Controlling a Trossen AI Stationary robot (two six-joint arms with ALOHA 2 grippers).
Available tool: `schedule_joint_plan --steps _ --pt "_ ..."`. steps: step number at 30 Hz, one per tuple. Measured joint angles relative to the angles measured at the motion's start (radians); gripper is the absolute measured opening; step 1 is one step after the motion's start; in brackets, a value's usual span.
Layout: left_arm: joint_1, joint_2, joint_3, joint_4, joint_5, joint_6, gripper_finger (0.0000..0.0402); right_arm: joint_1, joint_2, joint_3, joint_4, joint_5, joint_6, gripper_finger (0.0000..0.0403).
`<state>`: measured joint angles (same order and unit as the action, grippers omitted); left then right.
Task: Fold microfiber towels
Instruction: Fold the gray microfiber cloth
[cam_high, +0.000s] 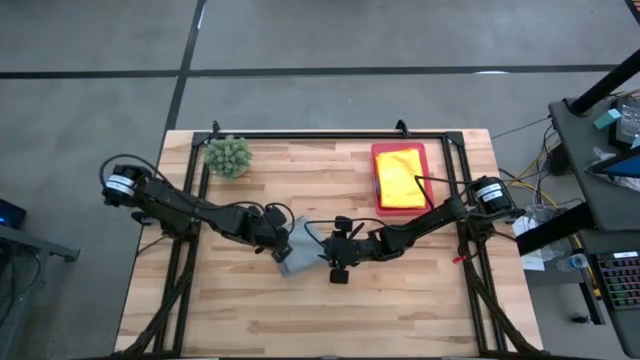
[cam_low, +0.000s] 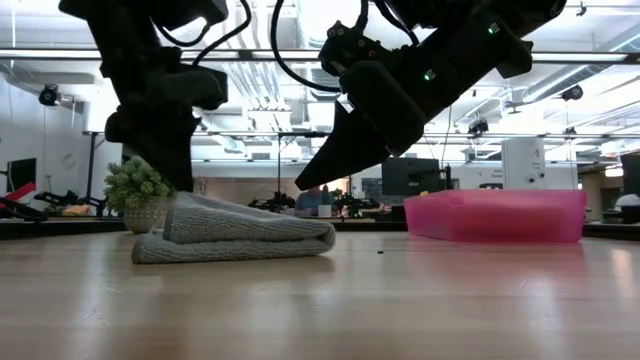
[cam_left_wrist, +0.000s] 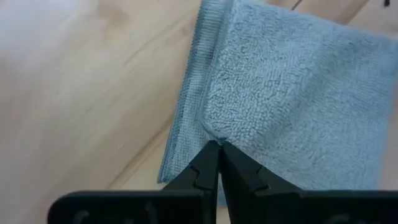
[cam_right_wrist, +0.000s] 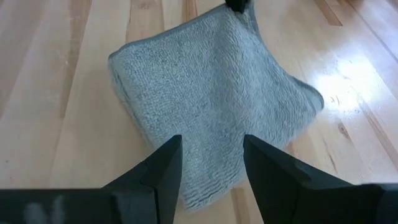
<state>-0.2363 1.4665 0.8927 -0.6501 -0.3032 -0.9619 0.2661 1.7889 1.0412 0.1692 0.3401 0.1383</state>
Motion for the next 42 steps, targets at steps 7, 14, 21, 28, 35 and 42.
schedule_joint_plan --steps 7,14,21,28,35,42 --pt "0.000 -0.045 0.025 -0.060 0.082 -0.001 0.0000 0.000 0.000 0.000 0.000 0.000 0.000 0.0162" --pt "-0.029 -0.063 0.024 -0.162 0.139 -0.064 0.0000 0.000 0.000 0.000 0.000 0.000 0.000 0.0162" --pt "-0.074 -0.063 0.025 -0.154 0.224 -0.107 0.0000 0.000 0.000 0.000 0.040 -0.052 -0.005 0.0162" --pt "-0.126 -0.047 -0.002 -0.155 0.272 -0.190 0.0000 0.000 0.000 0.000 0.050 -0.052 -0.006 0.0162" --pt "-0.147 -0.020 -0.015 -0.146 0.332 -0.211 0.0015 0.000 0.000 0.000 0.053 -0.052 -0.005 0.0162" --pt "-0.147 -0.019 -0.017 -0.175 0.357 -0.210 0.0088 0.000 0.000 0.000 0.053 -0.053 -0.001 0.0162"
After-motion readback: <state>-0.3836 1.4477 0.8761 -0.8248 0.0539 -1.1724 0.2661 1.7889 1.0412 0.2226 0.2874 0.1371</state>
